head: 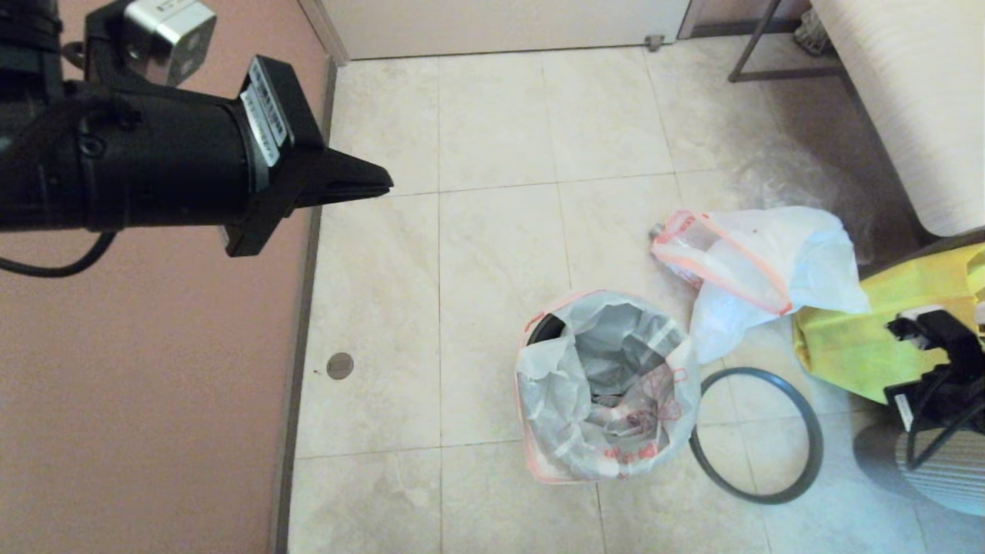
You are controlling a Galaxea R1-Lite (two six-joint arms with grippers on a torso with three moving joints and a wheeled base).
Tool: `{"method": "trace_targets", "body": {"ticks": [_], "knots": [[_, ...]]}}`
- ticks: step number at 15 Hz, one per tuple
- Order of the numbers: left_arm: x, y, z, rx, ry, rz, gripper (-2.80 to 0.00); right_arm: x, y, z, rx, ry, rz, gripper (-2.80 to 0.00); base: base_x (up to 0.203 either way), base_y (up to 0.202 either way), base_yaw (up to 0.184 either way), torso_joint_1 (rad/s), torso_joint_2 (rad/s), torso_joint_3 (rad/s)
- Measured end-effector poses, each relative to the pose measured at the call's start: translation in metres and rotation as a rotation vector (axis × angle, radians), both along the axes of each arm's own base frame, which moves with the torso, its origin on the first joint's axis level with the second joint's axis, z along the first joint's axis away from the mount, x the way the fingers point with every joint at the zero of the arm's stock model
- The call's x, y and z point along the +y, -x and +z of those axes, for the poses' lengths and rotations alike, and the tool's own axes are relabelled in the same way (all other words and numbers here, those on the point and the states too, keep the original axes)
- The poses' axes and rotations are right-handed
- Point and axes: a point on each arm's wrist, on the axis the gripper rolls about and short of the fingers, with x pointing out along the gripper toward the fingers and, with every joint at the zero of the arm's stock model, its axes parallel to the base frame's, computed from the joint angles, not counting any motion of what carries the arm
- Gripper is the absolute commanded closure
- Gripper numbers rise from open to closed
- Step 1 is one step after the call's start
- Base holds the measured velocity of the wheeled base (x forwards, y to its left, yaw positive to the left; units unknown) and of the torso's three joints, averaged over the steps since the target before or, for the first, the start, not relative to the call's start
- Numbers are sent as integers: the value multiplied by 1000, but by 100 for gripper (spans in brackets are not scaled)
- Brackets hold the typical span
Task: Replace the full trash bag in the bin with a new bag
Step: Place the trash can ring on the trash can
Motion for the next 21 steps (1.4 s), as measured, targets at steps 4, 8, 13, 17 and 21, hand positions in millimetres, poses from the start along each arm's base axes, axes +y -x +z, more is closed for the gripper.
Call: {"method": "trace_targets", "body": {"ticks": [4, 8, 13, 17, 21], "knots": [[9, 22, 13, -36, 28, -34, 0, 22, 71, 64, -40, 15, 5, 0, 0, 0, 0, 0, 0, 0], [7, 21, 12, -33, 25, -37, 0, 21, 68, 62, -35, -5, -5, 0, 0, 0, 0, 0, 0, 0], [-5, -1, -2, 17, -16, -13, 0, -17, -40, -39, 99, -32, -50, 0, 0, 0, 0, 0, 0, 0], [-16, -23, -17, 67, -55, 7, 0, -61, -119, -126, 111, -3, -88, 0, 0, 0, 0, 0, 0, 0], [-23, -36, -27, 98, -78, 18, 0, -91, -156, -184, 143, -11, -109, -280, 0, 0, 0, 0, 0, 0]]}}
